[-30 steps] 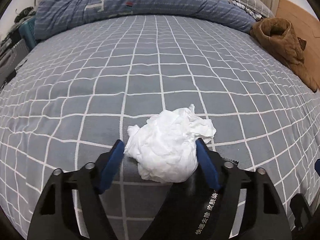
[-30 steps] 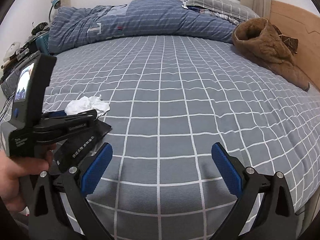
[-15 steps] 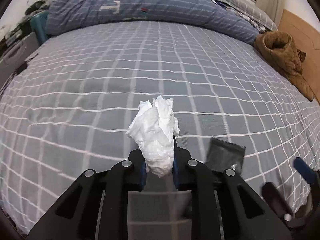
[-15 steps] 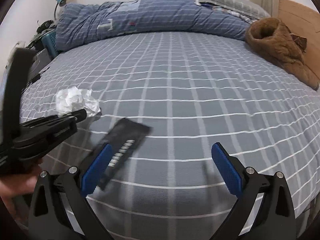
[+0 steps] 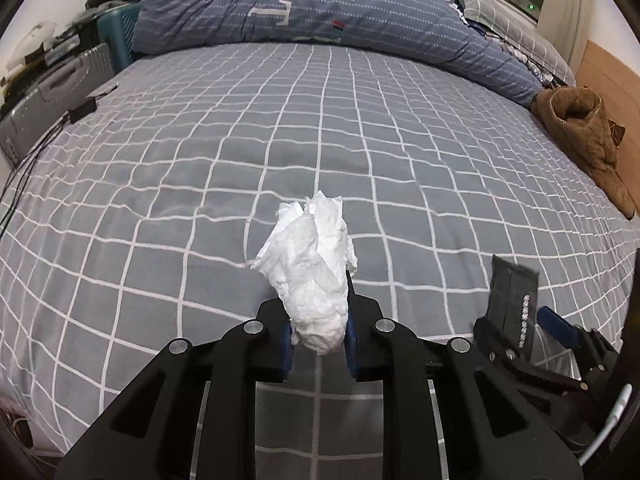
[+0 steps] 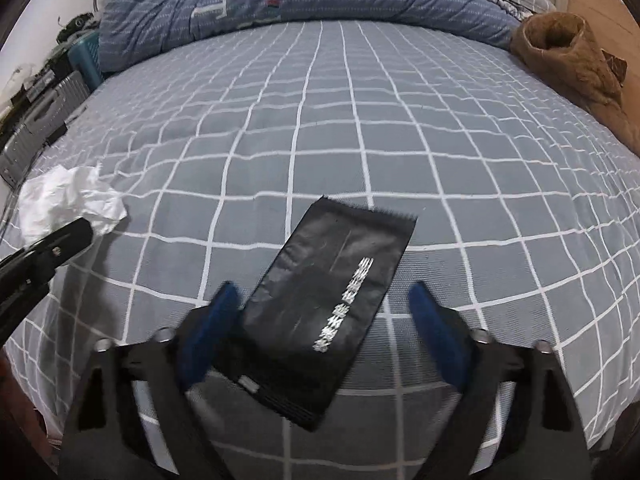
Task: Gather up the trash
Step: 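Grasp the white tissue with the left tool while the right tool grasps the black packet, then lift the white tissue and black packet off the bed with both tools, then carry the tissue and black packet with both tools over the black bin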
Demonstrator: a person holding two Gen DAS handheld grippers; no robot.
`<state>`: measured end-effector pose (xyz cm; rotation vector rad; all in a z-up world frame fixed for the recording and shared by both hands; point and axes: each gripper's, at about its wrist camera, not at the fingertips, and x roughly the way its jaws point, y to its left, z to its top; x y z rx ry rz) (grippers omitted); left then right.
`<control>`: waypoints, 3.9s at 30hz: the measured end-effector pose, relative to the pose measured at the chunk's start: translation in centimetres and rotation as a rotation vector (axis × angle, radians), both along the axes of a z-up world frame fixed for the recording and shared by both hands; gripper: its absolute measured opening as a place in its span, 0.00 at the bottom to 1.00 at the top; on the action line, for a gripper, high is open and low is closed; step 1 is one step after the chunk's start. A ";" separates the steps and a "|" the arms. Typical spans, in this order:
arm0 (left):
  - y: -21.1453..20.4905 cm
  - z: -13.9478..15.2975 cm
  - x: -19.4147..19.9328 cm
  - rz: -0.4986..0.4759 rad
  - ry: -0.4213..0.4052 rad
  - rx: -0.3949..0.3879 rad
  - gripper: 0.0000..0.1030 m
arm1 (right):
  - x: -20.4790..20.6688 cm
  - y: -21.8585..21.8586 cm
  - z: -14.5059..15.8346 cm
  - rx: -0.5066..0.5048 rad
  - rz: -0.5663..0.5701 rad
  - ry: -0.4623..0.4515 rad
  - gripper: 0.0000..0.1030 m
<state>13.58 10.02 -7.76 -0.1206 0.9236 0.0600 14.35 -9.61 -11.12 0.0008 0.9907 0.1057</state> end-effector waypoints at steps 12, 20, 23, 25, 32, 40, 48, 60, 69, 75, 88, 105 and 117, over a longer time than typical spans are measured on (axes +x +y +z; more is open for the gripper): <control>-0.9 -0.1 -0.1 -0.014 0.005 0.001 0.18 | -0.5 0.6 0.2 -0.021 0.030 -0.004 0.39; -2.0 0.3 -0.3 -0.034 -0.005 0.012 0.18 | -0.7 -0.6 1.2 0.001 0.036 -0.031 0.33; -2.4 0.5 -0.5 -0.041 -0.008 0.015 0.18 | -0.9 -1.0 1.7 0.004 0.038 -0.041 0.32; -2.7 0.5 -0.7 -0.048 -0.011 0.020 0.18 | -1.2 -1.3 2.0 0.004 0.039 -0.050 0.32; -3.5 0.8 -1.7 -0.056 -0.010 0.006 0.18 | -2.1 -2.7 3.2 0.014 0.043 -0.078 0.32; -4.8 1.3 -3.6 -0.072 -0.020 0.008 0.18 | -3.7 -4.5 4.8 0.008 0.035 -0.113 0.32; -6.2 2.0 -5.9 -0.091 -0.031 -0.005 0.18 | -6.0 -6.5 6.4 -0.008 0.037 -0.156 0.32; -7.9 2.7 -9.2 -0.112 -0.040 -0.003 0.18 | -9.3 -8.7 7.6 -0.017 0.051 -0.186 0.32; -9.4 3.4 -12.2 -0.134 -0.048 0.000 0.18 | -12.1 -9.9 8.9 -0.006 0.048 -0.209 0.32; -9.7 3.8 -14.1 -0.137 -0.050 -0.009 0.18 | -13.9 -10.1 9.5 -0.002 0.054 -0.224 0.32; -10.0 4.8 -18.3 -0.138 -0.065 -0.020 0.18 | -17.6 -10.5 10.4 0.003 0.058 -0.235 0.32; -9.9 4.2 -23.4 -0.119 -0.040 -0.025 0.18 | -23.3 -10.0 9.5 -0.004 0.077 -0.201 0.32; -10.1 3.8 -27.4 -0.119 -0.006 -0.038 0.18 | -26.8 -9.9 8.9 0.005 0.089 -0.166 0.32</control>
